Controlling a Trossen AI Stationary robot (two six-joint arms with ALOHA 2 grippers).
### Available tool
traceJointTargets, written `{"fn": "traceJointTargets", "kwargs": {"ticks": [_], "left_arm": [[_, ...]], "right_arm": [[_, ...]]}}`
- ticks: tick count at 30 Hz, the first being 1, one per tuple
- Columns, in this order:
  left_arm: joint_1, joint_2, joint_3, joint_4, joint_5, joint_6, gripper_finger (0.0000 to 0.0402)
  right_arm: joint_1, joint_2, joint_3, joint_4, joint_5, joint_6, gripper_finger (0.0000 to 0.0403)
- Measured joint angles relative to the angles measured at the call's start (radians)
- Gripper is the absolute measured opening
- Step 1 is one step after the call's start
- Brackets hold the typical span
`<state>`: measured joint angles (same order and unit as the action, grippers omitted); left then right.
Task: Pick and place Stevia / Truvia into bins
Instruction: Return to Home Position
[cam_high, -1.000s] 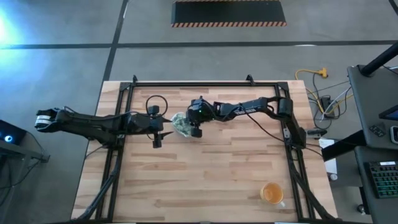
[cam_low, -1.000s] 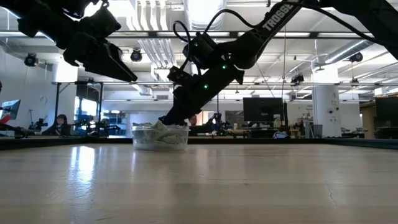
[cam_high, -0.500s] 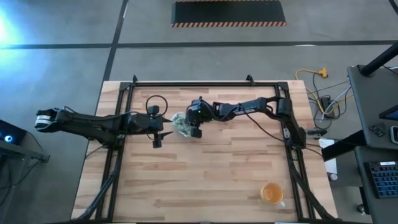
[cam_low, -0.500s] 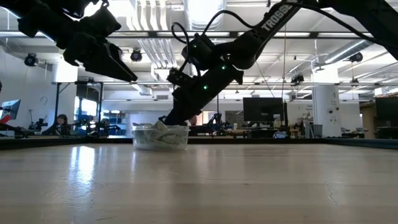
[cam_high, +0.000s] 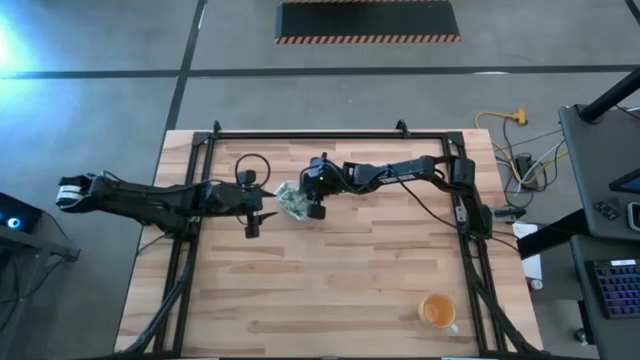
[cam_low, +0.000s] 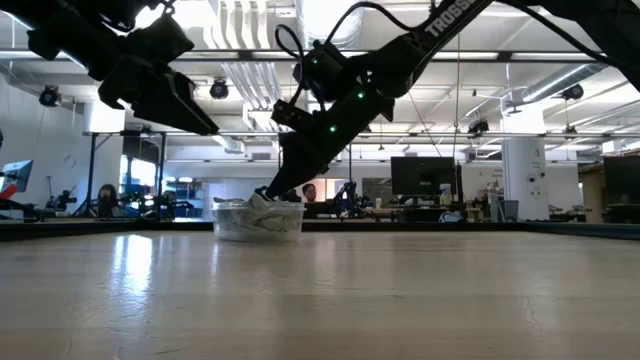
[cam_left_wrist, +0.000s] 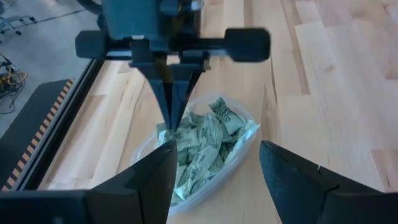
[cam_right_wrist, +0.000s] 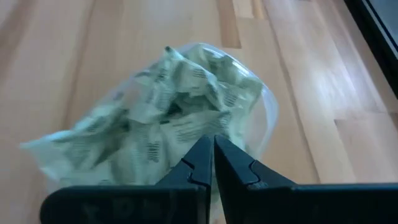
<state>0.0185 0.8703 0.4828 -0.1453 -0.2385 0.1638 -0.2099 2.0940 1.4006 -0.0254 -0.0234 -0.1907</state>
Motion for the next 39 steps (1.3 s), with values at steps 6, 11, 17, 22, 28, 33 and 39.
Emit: {"fn": "traceJointTargets", "kwargs": {"ticks": [6,11,17,22,28,33,39], "left_arm": [[0.000,0.000,0.000,-0.004,0.000,0.000,0.0212],[0.000,0.000,0.000,-0.007,0.000,-0.001,0.0212],[0.000,-0.001,0.000,-0.020,0.000,-0.001,0.0212],[-0.001,-0.044,0.044,-0.076,0.001,-0.001,0.0212],[-0.006,-0.168,0.056,-0.076,0.000,0.001,0.0212],[-0.005,-0.249,0.053,-0.081,-0.063,0.006,0.0212],[-0.006,-0.338,0.051,-0.084,-0.059,0.003,0.0212]], "right_arm": [[0.038,-0.027,0.001,-0.031,-0.029,-0.034,0.0008],[0.086,-0.037,0.001,-0.060,-0.122,-0.097,0.0008],[0.138,-0.055,0.000,-0.111,-0.134,-0.131,0.0008],[0.172,-0.135,0.004,-0.183,0.007,-0.165,0.0009],[0.221,-0.291,-0.027,-0.216,-0.080,-0.201,0.0009],[0.249,-0.415,-0.037,-0.341,-0.082,-0.115,0.0008],[0.260,-0.574,-0.134,-0.323,-0.082,-0.065,0.0009]]}}
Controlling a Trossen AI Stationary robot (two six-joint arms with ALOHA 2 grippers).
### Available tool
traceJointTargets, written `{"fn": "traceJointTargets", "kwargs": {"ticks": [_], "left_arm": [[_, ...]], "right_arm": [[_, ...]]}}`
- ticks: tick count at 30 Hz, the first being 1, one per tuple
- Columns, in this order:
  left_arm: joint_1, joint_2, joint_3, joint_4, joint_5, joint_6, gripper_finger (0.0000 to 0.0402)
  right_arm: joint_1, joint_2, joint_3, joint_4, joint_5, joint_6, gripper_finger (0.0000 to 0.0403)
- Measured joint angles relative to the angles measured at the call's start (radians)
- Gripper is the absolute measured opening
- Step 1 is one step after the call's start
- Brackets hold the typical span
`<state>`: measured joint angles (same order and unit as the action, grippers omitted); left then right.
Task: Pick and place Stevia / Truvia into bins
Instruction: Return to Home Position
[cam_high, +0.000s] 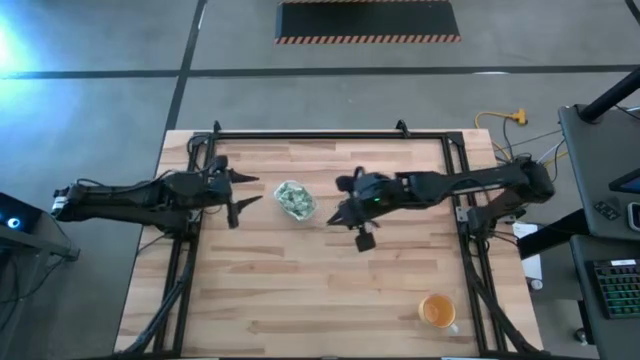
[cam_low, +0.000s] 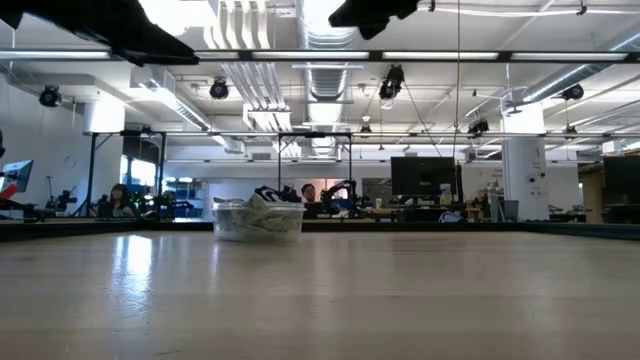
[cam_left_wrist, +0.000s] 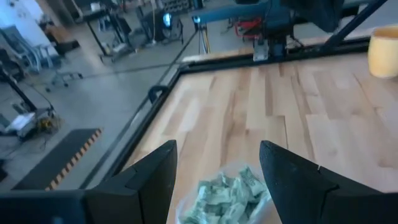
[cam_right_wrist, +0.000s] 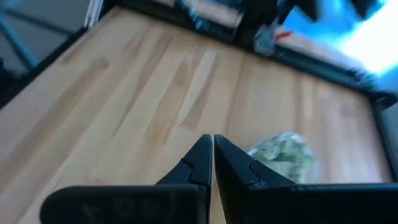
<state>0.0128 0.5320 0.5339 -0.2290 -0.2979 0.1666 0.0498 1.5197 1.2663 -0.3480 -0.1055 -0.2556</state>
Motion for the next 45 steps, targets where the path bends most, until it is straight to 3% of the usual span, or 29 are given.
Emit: {"fn": "traceJointTargets", "kwargs": {"ticks": [4,9,16,26,33,41,45], "left_arm": [[0.000,-0.078,-0.005,-0.036,0.018,0.016,0.0212],[-0.001,-0.264,-0.059,-0.052,0.036,0.018,0.0212],[-0.001,-0.502,-0.129,-0.055,0.030,0.048,0.0212],[0.000,-0.460,-0.139,-0.065,-0.010,0.018,0.0212],[0.000,-0.503,-0.243,0.034,0.056,-0.019,0.0212],[-0.001,-0.498,-0.444,0.441,0.064,-0.038,0.0212],[0.000,-0.503,-0.521,0.551,0.125,-0.052,0.0212]], "right_arm": [[-0.003,-0.121,-0.129,0.137,0.004,-0.003,0.0008],[-0.012,-0.290,-0.309,0.318,0.001,0.005,0.0009],[-0.015,-0.489,-0.480,0.439,0.002,0.026,0.0009],[-0.018,-0.626,-0.614,0.514,0.157,0.141,0.0009],[-0.017,-0.678,-0.657,0.517,0.160,0.174,0.0009],[-0.017,-0.686,-0.670,0.520,0.159,0.179,0.0009],[-0.017,-0.686,-0.671,0.518,0.158,0.179,0.0009]]}}
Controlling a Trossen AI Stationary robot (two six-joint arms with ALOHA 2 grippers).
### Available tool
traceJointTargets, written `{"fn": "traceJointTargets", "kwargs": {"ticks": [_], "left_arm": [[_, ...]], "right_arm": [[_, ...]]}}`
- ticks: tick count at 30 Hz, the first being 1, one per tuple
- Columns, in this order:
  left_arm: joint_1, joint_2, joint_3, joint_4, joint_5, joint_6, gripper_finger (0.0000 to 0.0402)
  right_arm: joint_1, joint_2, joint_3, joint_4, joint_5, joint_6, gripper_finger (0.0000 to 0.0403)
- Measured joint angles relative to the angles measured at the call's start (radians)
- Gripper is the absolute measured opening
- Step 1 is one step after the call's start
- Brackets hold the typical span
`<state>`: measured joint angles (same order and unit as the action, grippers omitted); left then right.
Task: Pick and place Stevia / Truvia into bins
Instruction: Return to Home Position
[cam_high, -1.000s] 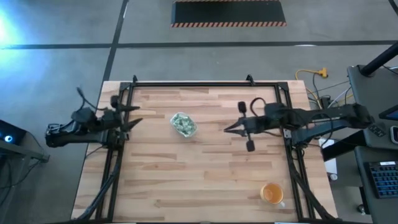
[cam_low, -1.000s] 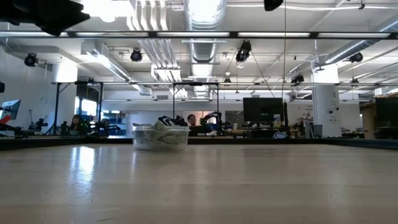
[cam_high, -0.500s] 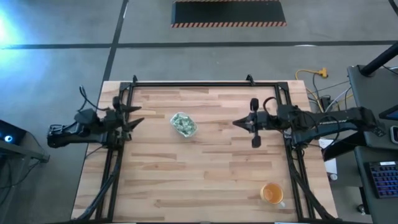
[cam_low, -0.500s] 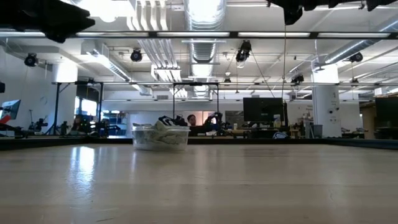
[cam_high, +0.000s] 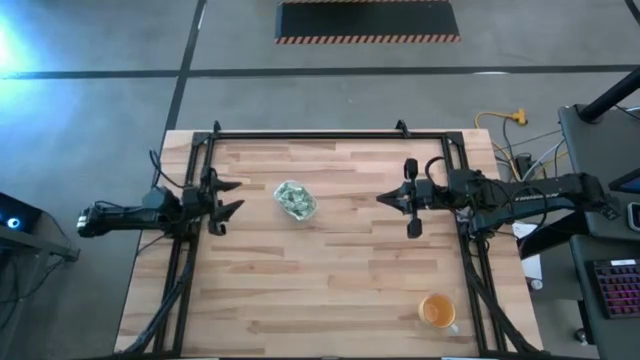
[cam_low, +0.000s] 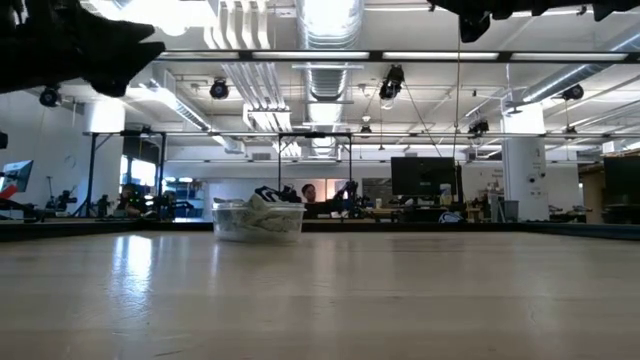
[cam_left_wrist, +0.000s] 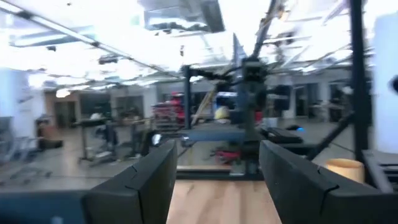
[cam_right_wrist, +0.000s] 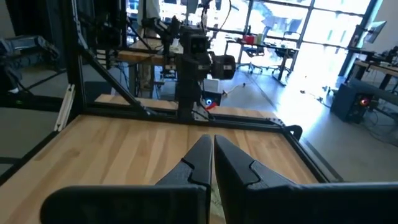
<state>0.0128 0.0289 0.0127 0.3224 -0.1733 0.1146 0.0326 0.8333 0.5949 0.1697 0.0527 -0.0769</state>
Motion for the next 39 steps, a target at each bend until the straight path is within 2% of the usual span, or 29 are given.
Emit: {"fn": "traceJointTargets", "kwargs": {"ticks": [5,8,13,19,23,30,39], "left_arm": [[0.000,0.004,-0.004,0.023,0.061,-0.006,0.0212],[0.000,0.008,-0.004,0.020,0.064,-0.006,0.0212],[0.000,0.008,-0.005,-0.098,0.064,-0.030,0.0212],[0.000,0.006,-0.005,-0.118,0.068,-0.053,0.0212],[0.000,0.007,-0.006,-0.237,0.081,-0.053,0.0212],[0.000,0.004,-0.006,-0.299,0.218,0.023,0.0212],[0.000,0.018,-0.007,-0.299,0.225,0.026,0.0212]], "right_arm": [[0.000,0.000,-0.001,-0.003,0.000,0.000,0.0009],[0.001,0.000,-0.004,-0.009,-0.001,0.000,0.0009],[0.001,0.000,-0.015,-0.008,-0.001,0.024,0.0009],[0.001,-0.005,-0.035,-0.008,-0.001,0.040,0.0009],[0.001,-0.005,-0.043,-0.009,-0.001,0.051,0.0009],[0.009,-0.005,-0.043,-0.015,-0.008,0.046,0.0009],[0.018,-0.006,-0.055,-0.028,-0.011,0.033,0.0009]]}}
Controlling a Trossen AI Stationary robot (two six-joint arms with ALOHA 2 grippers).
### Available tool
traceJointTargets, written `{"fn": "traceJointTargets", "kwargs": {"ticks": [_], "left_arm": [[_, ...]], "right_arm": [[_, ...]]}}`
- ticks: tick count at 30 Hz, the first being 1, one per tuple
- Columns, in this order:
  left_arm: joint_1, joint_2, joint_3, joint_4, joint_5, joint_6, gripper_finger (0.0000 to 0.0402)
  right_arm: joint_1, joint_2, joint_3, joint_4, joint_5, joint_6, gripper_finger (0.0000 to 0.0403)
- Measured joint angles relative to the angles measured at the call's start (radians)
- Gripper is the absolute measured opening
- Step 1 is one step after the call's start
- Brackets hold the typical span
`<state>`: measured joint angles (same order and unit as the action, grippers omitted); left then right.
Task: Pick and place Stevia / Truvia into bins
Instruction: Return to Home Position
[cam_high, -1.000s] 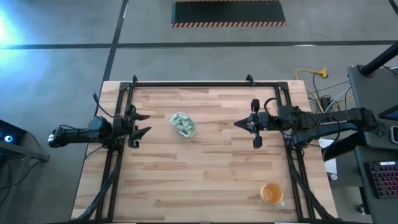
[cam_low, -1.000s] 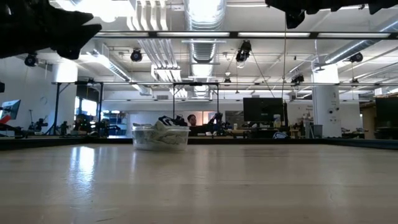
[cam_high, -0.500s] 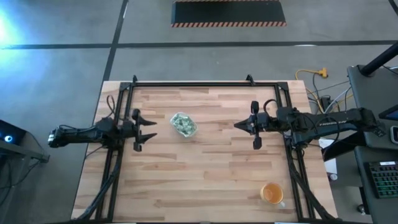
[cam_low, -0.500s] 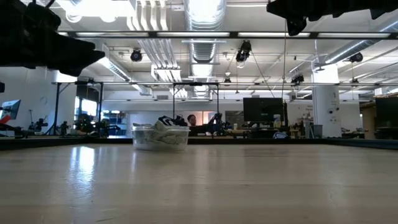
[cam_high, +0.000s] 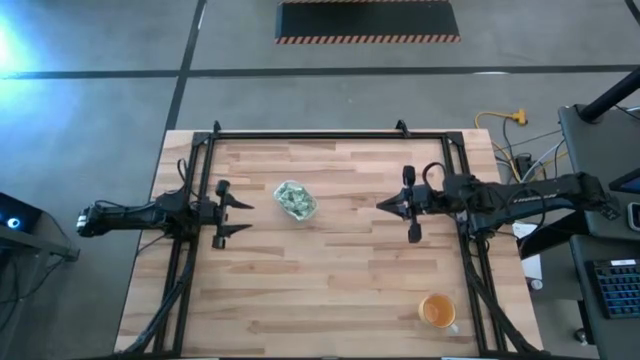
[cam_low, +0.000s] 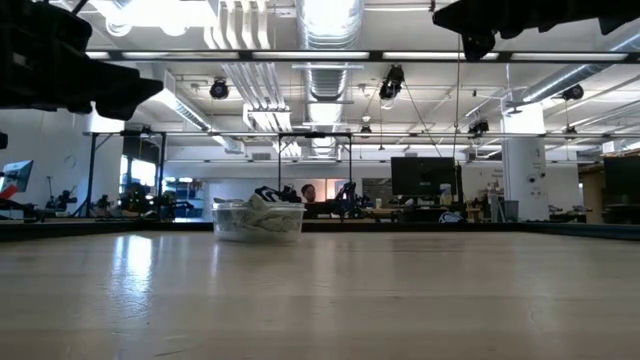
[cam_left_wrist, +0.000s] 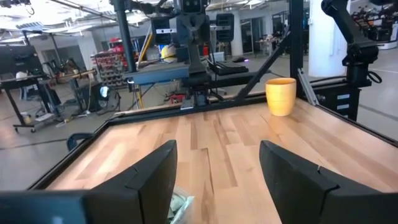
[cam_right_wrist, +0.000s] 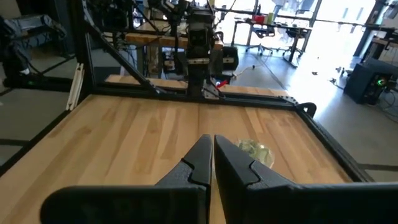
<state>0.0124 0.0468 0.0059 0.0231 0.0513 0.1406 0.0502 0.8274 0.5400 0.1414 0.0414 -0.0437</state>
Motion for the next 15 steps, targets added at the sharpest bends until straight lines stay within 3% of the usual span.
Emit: {"fn": "traceJointTargets", "kwargs": {"ticks": [7,15], "left_arm": [[0.000,0.012,0.000,-0.001,0.000,-0.001,0.0212],[0.000,0.017,-0.001,-0.001,-0.001,0.000,0.0212]], "right_arm": [[-0.011,-0.067,-0.121,0.156,0.011,0.040,0.0009],[-0.014,-0.311,-0.258,0.144,0.011,0.010,0.0009]]}}
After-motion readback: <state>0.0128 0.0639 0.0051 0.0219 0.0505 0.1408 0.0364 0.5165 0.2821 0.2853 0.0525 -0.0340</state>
